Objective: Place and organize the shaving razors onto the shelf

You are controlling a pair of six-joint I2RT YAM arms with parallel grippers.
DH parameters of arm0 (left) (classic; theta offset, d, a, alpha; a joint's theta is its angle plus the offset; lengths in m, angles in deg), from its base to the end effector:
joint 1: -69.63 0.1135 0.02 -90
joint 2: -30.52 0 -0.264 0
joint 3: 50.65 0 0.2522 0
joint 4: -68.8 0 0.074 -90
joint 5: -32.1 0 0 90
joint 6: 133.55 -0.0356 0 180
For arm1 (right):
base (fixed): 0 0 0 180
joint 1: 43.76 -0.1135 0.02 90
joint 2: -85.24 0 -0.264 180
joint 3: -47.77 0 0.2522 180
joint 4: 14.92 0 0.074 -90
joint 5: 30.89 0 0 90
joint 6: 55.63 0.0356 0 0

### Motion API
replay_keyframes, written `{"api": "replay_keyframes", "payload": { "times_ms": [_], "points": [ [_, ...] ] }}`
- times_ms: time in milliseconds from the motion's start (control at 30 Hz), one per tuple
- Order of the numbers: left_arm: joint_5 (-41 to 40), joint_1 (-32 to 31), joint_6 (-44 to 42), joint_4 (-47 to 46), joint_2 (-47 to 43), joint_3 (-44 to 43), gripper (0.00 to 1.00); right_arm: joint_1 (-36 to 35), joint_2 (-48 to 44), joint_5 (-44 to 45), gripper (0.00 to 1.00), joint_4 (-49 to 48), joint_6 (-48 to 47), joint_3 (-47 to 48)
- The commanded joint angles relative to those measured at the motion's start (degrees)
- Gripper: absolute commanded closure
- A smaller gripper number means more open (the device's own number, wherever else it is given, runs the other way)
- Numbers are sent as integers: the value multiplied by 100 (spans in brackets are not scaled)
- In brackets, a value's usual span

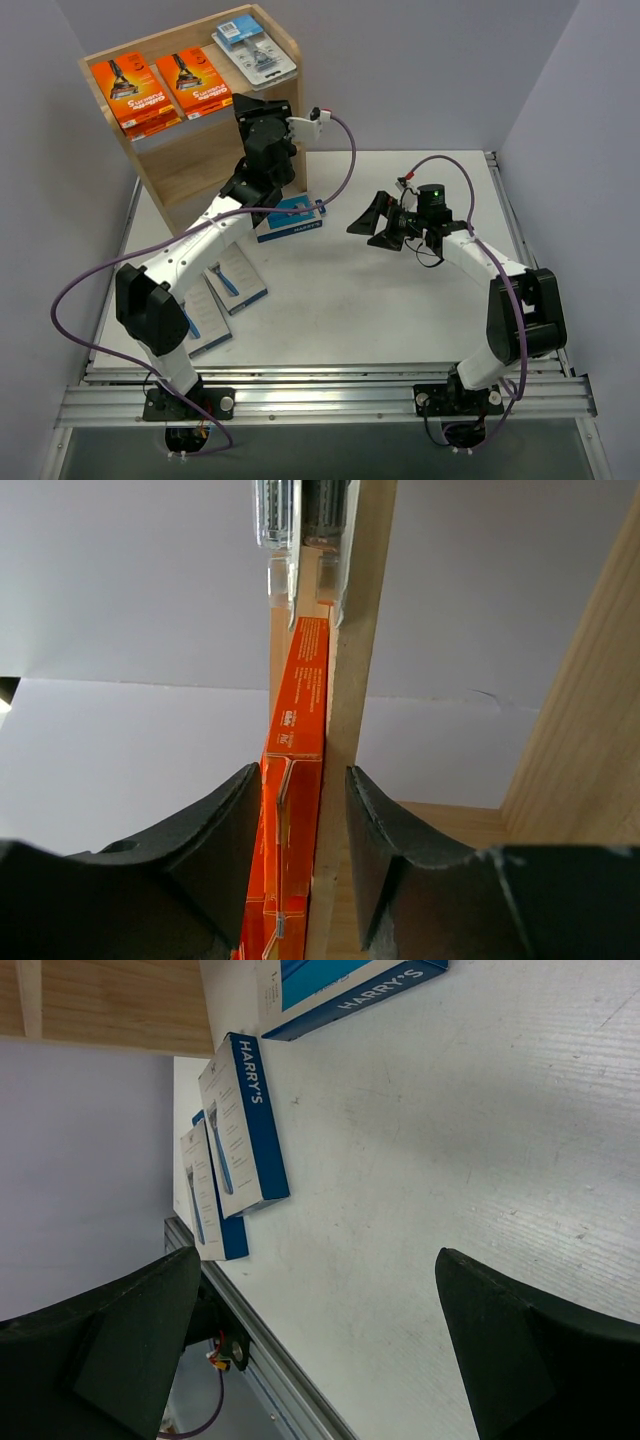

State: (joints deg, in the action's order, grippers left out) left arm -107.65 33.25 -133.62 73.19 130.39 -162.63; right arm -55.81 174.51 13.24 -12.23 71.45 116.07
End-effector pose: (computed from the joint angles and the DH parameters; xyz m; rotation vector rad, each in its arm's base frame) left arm 0.3446 -0.2201 0.4395 0.9499 1.3432 1.3524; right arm 0.3297 0.0965 0.2476 -0.1079 2.0967 1.3286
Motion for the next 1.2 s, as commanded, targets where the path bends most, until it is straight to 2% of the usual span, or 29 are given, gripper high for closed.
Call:
{"api": "replay_keyframes", "payload": {
  "times_ms": [0,433,1167],
  "points": [
    [-122,43,50,-347,14,-356,53,-7,55,-159,0,0,-113,56],
    [-52,201,155,-645,50,-400,56,-7,81,-177,0,44,-105,39],
    [-131,219,217,-848,137,-470,77,10,72,-195,0,61,-140,-102]
  ]
}}
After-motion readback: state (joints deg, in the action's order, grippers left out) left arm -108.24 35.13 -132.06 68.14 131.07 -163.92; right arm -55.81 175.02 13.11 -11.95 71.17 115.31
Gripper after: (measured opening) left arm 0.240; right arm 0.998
